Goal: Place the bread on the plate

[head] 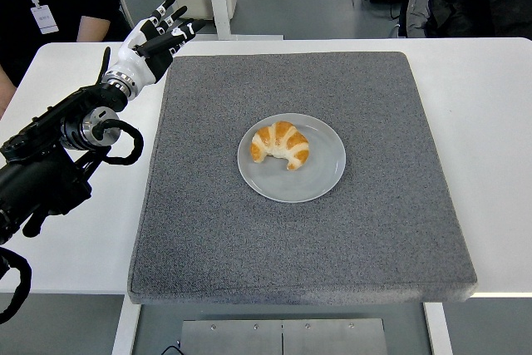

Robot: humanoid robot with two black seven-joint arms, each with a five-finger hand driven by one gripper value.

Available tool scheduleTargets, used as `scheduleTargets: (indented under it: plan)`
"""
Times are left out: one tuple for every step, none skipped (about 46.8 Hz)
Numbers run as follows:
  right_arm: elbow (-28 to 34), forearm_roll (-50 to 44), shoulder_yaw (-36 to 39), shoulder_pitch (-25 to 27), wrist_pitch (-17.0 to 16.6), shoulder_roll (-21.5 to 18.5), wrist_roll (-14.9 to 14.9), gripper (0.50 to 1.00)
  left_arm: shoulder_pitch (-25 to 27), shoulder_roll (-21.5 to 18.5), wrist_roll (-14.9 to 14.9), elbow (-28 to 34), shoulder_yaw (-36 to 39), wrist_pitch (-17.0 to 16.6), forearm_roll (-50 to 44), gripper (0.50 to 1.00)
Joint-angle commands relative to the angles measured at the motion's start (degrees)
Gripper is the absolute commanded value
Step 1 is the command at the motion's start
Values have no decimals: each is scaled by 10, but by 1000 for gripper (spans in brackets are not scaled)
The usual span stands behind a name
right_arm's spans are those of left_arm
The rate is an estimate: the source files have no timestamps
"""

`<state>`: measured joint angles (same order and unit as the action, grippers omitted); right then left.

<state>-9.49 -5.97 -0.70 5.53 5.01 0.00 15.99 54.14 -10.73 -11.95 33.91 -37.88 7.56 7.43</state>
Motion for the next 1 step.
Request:
scheduleTargets:
  plan:
    - [0,0,-3,0,0,0,0,1000,0,0,0,0,0,0,0,971]
